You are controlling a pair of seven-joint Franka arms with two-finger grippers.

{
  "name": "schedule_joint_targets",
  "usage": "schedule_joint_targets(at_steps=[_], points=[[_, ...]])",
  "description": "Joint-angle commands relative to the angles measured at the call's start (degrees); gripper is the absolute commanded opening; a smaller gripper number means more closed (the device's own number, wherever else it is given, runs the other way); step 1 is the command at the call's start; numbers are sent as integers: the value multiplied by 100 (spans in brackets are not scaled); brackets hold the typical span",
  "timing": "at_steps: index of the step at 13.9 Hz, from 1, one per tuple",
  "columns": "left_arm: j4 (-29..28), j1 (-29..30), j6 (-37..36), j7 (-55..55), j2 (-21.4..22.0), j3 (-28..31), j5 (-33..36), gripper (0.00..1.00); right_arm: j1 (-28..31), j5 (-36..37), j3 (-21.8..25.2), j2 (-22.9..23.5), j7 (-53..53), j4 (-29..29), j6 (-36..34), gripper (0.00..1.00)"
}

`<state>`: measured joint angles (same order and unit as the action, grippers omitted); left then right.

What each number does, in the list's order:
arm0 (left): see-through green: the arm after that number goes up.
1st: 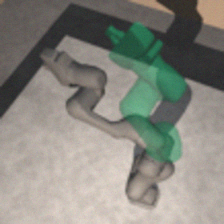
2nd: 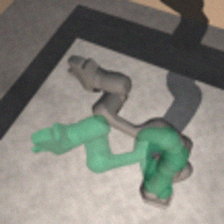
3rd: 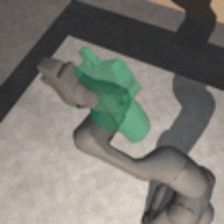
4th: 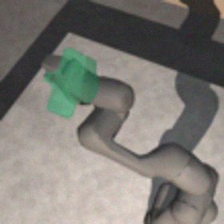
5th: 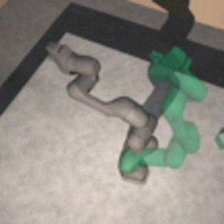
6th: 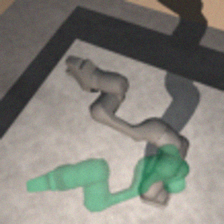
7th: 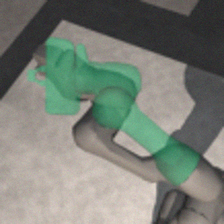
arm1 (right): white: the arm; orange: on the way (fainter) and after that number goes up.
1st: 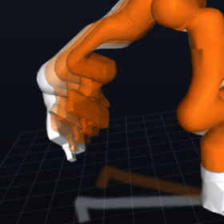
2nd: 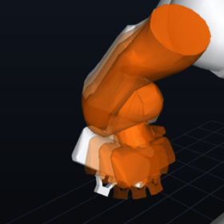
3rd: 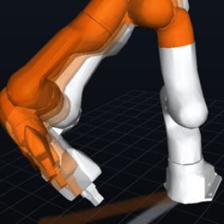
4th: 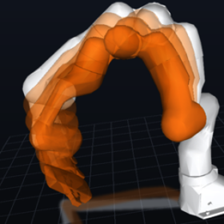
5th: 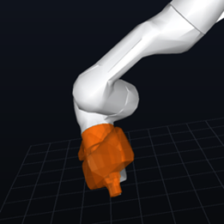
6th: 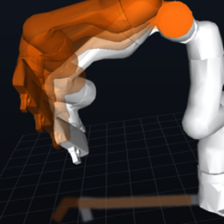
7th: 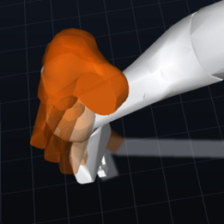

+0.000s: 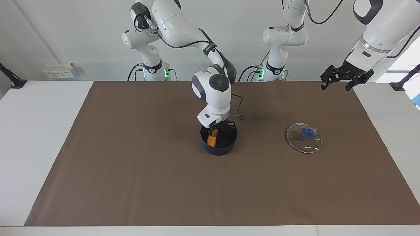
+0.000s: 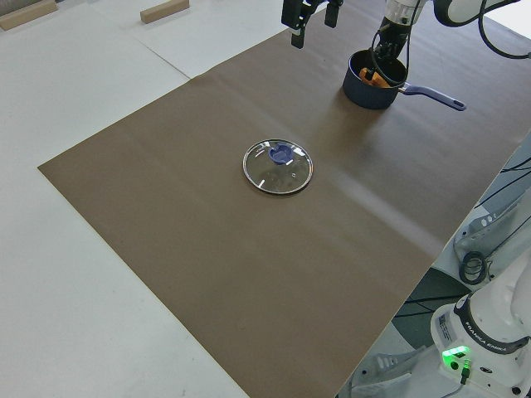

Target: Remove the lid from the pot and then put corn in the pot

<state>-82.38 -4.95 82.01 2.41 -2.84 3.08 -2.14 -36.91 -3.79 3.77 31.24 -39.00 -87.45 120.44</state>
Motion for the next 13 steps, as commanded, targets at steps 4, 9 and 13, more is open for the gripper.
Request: schedule_joint_targets(at_steps=[4, 9, 13], points=[[-480, 46, -1, 110, 450, -26, 29, 100, 105, -17, 27, -188, 253, -53, 137, 100], [-428, 46, -27, 49, 442, -26, 29, 100, 693, 63, 177, -987, 928, -53, -195, 100], [-428, 46, -27, 49, 442, -26, 29, 100, 1211, 221, 177, -1550, 1604, -26, -951, 100]])
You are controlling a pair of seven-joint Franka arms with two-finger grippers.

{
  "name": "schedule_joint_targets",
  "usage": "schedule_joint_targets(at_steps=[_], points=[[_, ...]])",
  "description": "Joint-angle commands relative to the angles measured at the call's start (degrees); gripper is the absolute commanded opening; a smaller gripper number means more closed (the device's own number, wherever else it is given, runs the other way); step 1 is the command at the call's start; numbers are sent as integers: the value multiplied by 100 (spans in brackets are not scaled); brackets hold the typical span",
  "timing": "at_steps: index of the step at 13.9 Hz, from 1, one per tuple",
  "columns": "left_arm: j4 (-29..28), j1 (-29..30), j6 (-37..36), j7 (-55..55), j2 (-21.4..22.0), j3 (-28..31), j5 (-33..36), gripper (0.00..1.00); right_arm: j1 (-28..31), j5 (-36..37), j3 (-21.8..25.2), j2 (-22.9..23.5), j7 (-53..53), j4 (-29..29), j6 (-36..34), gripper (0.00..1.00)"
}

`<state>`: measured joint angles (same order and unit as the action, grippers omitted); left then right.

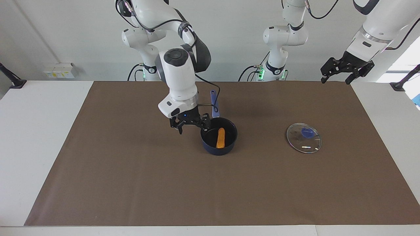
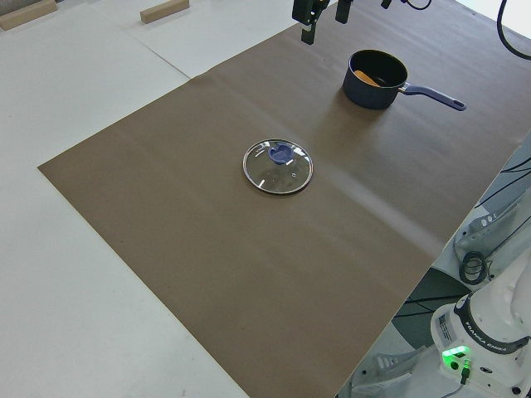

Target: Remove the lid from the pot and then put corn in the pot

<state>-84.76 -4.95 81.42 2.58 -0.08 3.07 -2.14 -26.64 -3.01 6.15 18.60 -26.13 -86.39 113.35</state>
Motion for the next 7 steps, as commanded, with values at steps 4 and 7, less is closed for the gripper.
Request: schedule_joint_targets(at_steps=[4, 7], points=[[-199, 46, 32, 32, 166, -26, 29, 100, 746, 134, -70, -804, 1248, -168, -1023, 100], [-190, 46, 32, 32, 166, -26, 29, 100, 1257, 125, -70, -1138, 2137, -168, -1647, 100]])
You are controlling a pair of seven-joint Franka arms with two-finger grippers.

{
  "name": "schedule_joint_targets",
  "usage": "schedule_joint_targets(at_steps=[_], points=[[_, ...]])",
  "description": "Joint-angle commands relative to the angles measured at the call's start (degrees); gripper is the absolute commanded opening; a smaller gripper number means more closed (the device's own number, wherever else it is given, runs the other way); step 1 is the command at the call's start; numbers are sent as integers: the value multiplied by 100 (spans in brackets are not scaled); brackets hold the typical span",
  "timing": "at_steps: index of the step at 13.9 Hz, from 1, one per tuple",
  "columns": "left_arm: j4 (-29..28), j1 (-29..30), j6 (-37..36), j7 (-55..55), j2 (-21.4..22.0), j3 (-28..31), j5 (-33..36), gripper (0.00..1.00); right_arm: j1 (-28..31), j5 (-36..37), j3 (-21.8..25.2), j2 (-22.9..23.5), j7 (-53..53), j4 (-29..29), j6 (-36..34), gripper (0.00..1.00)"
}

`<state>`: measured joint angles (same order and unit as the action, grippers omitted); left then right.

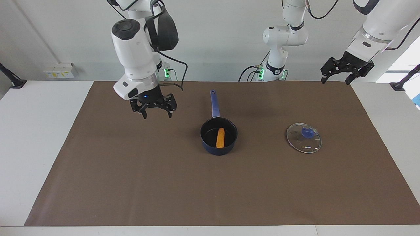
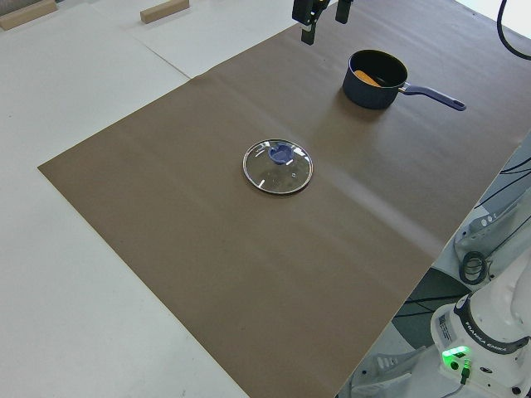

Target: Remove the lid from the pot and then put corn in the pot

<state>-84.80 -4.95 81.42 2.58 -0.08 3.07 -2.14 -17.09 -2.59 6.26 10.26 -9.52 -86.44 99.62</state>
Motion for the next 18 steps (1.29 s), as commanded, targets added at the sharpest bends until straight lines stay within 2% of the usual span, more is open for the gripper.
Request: schedule_joint_targets(at_steps=[1, 6, 9, 15, 18], points=[[-186, 46, 32, 32, 166, -26, 29, 100, 399, 83, -81, -418, 617, -163, -407, 100], [-186, 46, 32, 32, 166, -26, 29, 100, 769, 5, -72, -841, 979, -110, -952, 100], [-186, 46, 32, 32, 166, -26, 29, 100, 874, -197, -55, -981, 969, -267, -1041, 100], [-186, 46, 32, 32, 166, -26, 29, 100, 874, -111, -37, -999, 1214, -189, -1242, 100], [-186, 46, 32, 32, 166, -26, 29, 100, 1076, -189, 33, -1052, 1339, -128, -1445, 100]])
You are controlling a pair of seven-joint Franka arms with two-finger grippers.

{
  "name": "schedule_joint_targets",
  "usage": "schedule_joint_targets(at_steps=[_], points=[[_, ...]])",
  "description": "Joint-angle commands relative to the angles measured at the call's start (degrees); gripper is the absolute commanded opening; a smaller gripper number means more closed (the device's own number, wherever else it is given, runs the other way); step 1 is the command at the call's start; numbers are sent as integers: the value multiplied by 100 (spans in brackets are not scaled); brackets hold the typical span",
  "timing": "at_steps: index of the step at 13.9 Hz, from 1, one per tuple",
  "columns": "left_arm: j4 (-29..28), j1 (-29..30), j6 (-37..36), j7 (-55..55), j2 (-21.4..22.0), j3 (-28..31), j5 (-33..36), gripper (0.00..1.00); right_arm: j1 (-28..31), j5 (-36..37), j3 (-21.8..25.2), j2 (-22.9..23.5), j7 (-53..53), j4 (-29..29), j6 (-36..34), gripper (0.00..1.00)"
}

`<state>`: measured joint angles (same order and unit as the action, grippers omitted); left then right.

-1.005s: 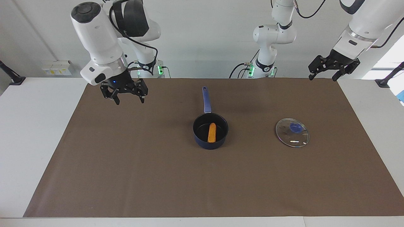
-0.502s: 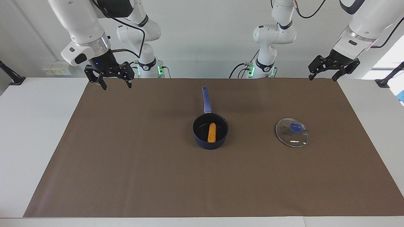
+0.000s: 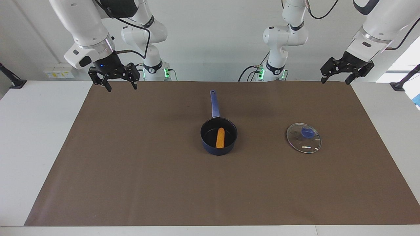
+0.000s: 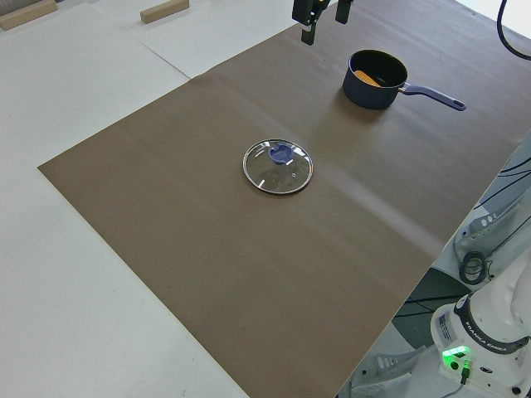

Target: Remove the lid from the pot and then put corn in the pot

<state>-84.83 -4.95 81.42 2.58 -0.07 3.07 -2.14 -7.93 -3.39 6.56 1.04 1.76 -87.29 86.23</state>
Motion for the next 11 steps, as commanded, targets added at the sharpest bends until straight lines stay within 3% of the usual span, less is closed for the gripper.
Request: schedule_joint_targets(at_steps=[1, 11], points=[[-183, 46, 32, 32, 165, -26, 29, 100, 160, -40, 3, -131, 203, 9, -116, 100], [-183, 46, 32, 32, 165, -26, 29, 100, 248, 391, -6, -165, 211, 317, -221, 100]])
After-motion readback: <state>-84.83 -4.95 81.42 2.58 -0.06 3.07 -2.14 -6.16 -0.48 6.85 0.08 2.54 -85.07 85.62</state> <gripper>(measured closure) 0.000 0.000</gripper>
